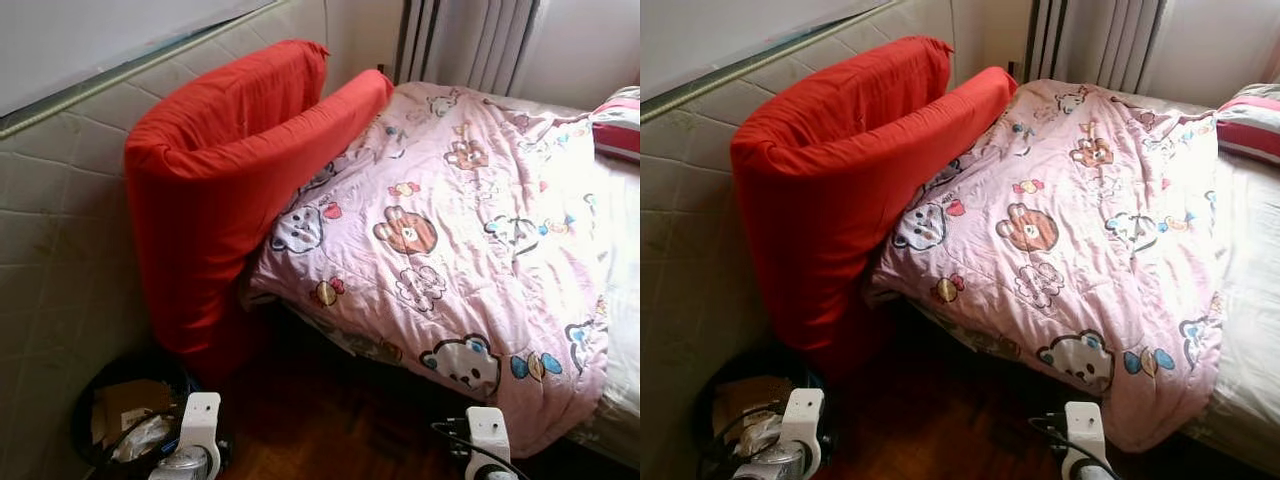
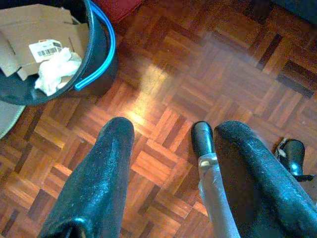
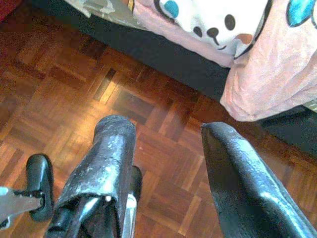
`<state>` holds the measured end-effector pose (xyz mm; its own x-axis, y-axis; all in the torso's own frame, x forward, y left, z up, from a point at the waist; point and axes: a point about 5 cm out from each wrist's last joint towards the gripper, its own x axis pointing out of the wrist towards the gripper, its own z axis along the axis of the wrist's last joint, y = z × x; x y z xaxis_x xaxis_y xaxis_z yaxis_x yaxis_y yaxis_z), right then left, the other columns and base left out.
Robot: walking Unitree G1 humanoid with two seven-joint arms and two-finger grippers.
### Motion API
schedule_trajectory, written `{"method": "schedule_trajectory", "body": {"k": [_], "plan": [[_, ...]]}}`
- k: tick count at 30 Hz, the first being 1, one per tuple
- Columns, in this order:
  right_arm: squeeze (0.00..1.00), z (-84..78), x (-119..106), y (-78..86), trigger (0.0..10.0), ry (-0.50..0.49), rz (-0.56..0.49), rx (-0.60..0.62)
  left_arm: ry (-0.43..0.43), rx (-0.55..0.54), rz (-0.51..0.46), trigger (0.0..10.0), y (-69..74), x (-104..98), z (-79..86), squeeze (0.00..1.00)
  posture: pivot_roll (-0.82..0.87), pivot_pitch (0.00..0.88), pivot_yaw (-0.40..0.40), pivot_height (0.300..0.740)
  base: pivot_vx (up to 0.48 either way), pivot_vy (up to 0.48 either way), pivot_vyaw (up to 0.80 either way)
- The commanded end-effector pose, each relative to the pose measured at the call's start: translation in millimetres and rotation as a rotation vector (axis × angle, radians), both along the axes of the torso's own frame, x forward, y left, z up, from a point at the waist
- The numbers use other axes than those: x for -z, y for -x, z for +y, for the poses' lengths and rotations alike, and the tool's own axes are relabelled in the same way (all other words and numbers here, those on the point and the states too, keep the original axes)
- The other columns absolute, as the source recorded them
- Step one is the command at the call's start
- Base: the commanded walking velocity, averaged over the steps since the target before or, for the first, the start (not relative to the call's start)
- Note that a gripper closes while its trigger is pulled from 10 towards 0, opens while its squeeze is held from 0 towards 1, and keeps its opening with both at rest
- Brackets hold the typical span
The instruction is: Clean up the room
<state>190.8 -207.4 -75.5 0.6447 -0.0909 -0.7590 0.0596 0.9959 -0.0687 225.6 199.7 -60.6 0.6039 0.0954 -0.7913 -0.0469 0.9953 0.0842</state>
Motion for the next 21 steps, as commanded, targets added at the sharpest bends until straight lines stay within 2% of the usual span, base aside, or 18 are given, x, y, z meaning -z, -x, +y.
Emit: {"method": "schedule_trajectory", "body": {"k": [1,11,21], "plan": [[0.0,1.6,4.2,6.8,10.0,0.008,0.041,-0.037,-0.038,0.013,0.054,10.0,10.4,5.8,4.7,0.0,-0.08,0.0,0.021,0.74,0.0,0.0,0.0],[0.0,-1.5,5.3,9.9,10.0,0.008,0.06,-0.04,-0.035,-0.003,0.059,10.0,13.1,8.3,-0.1,0.0,-0.09,0.0,-0.005,0.74,0.0,0.0,0.0],[0.0,-1.8,6.5,11.9,10.0,-0.015,0.067,0.011,-0.037,0.045,0.068,10.0,15.5,10.7,-7.2,0.0,-0.11,0.0,-0.005,0.74,0.0,0.0,0.0]]}}
